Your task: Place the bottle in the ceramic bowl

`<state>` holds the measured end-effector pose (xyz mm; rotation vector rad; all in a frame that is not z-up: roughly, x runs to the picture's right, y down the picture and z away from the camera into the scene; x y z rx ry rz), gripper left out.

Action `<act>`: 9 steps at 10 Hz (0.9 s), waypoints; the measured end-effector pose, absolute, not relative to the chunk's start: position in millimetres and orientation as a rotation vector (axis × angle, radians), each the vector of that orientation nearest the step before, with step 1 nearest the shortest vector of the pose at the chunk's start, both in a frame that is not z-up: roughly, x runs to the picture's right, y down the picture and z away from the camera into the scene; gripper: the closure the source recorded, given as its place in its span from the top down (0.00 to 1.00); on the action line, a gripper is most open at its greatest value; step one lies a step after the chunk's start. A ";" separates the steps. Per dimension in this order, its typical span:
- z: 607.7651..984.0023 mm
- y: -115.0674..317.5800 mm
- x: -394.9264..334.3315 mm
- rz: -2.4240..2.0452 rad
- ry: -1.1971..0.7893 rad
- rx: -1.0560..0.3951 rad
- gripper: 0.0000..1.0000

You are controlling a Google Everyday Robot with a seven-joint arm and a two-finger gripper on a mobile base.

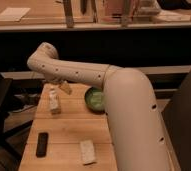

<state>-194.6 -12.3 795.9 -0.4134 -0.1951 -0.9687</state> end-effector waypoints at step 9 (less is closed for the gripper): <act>832.5 -2.2 -218.1 -1.040 -0.278 -0.410 0.80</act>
